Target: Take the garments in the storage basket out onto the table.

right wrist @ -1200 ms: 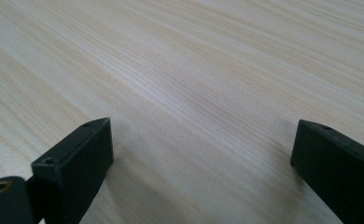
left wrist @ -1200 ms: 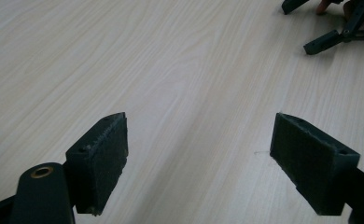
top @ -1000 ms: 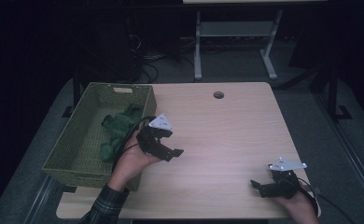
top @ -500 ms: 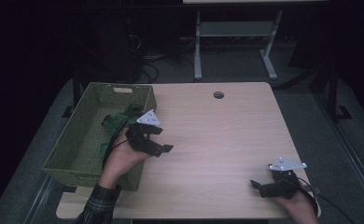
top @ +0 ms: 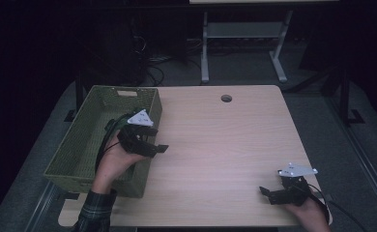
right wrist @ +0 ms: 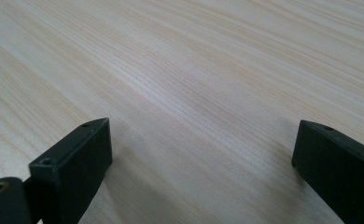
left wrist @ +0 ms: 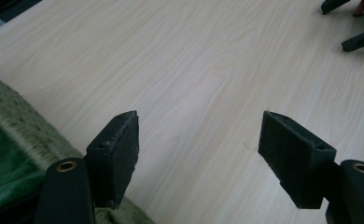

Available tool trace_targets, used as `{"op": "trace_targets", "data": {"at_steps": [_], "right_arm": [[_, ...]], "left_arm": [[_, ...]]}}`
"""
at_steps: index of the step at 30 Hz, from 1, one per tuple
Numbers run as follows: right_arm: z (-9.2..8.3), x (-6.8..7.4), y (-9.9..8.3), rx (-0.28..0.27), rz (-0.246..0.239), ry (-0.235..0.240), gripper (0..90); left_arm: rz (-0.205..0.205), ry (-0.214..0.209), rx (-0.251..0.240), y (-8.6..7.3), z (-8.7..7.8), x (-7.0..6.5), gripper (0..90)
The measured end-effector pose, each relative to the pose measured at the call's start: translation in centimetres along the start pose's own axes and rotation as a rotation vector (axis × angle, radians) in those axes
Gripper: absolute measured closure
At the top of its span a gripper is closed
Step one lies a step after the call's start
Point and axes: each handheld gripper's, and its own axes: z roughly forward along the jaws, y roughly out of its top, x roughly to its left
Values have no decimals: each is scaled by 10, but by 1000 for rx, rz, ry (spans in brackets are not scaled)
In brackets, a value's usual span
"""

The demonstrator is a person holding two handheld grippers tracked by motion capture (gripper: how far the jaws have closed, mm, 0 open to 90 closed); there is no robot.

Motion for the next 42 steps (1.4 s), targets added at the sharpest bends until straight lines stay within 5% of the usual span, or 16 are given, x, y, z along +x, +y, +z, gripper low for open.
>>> {"op": "trace_targets", "data": {"at_steps": [22, 32, 42], "right_arm": [[0, 0, 0, 0, 0, 0, 40], [0, 0, 0, 0, -1, 0, 40], [0, 0, 0, 0, 0, 0, 40]], "left_arm": [[-89, 120, -44, -25, -41, 35, 342], [-85, 201, -33, -35, -47, 49, 393], [-123, 251, -10, -49, -46, 66, 430]]}}
